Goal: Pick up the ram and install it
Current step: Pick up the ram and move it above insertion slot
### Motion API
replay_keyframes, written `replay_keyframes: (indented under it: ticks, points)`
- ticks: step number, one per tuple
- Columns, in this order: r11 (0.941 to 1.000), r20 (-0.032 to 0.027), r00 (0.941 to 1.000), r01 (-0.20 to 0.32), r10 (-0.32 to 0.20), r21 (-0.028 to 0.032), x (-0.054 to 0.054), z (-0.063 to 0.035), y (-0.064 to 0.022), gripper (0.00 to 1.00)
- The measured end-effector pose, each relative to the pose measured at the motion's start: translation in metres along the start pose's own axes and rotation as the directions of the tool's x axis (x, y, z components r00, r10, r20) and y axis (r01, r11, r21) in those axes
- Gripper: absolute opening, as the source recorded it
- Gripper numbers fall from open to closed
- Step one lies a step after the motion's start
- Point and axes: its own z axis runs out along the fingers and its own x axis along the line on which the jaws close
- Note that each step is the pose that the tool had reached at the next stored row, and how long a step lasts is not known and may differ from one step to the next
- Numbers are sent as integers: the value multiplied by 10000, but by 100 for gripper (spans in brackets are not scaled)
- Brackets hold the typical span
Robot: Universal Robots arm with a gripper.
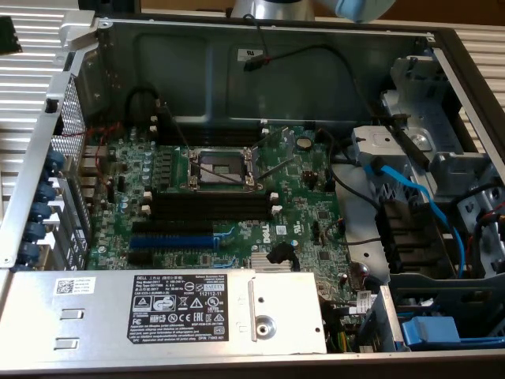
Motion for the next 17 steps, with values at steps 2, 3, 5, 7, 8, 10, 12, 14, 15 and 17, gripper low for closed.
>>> replay_keyframes:
  ticks: [2, 3, 5, 7, 8, 10, 12, 14, 15, 17]
  points:
    - [10000, 2, 10000, -46, 46, -3, -4, -12, -6, 12]
    - [10000, 2, 10000, -52, 52, -3, -4, -20, -15, 12]
    - [10000, 3, 10000, -53, 53, -2, -3, -42, -49, 12]
    - [10000, 2, 10000, -53, 53, -4, 2, -69, -96, 12]
    - [10000, 2, 10000, -53, 53, -4, 6, -82, -122, 12]
    - [10000, 1, 10000, -53, 53, -4, 14, -110, -178, 12]
    - [10000, 2, 10000, -54, 54, -3, 22, -139, -236, 12]
    - [10000, 2, 10000, -54, 54, -3, 31, -166, -295, 12]
    - [10000, 2, 10000, -53, 53, -2, 35, -178, -325, 12]
    - [10000, 2, 10000, -52, 52, -3, 46, -206, -391, 12]
